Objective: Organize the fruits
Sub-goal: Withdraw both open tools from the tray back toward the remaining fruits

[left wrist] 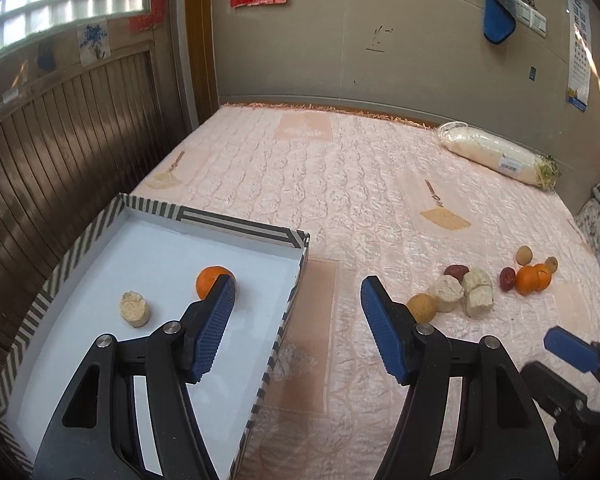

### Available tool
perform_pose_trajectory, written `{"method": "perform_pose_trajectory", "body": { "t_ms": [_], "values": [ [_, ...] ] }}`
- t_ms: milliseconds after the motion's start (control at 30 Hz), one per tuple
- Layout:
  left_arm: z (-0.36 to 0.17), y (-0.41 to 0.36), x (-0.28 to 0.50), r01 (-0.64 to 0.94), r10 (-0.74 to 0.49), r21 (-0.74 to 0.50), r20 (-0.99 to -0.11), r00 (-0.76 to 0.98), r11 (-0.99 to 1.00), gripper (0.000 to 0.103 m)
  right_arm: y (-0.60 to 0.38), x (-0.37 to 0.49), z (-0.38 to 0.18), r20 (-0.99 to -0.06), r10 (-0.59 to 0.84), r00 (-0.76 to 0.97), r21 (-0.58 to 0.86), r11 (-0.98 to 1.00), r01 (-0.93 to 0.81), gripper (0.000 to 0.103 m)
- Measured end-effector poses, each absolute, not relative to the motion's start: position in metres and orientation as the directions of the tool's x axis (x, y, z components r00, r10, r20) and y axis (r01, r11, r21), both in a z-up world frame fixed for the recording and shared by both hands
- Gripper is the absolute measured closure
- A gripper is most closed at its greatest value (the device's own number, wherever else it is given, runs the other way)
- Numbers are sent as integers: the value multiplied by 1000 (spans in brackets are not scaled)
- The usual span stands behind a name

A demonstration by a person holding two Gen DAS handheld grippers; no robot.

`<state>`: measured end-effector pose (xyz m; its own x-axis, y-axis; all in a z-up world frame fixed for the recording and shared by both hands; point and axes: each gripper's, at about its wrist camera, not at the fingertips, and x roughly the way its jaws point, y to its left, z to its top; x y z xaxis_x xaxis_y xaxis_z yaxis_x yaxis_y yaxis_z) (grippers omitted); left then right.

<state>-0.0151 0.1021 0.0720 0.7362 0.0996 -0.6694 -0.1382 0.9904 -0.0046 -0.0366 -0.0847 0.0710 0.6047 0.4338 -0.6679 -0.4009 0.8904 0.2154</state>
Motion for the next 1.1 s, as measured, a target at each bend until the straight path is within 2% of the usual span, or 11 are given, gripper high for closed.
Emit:
{"method": "perform_pose_trajectory", "body": {
  "t_ms": [433, 933, 1100],
  "values": [
    [81, 66, -41, -63, 49, 2, -654, 755, 998, 37, -95, -54, 83, -646, 394, 654, 177, 911, -374, 54],
    [71, 52, -36, -29, 21, 0, -693, 721, 1000, 37, -110, -49, 72, -671, 363, 646, 182, 926, -332, 54],
    [65, 59, -26, -1, -34, -48, -726, 686, 999, 37, -114, -40, 62, -687, 358, 633, 188, 928, -320, 54]
  ]
}}
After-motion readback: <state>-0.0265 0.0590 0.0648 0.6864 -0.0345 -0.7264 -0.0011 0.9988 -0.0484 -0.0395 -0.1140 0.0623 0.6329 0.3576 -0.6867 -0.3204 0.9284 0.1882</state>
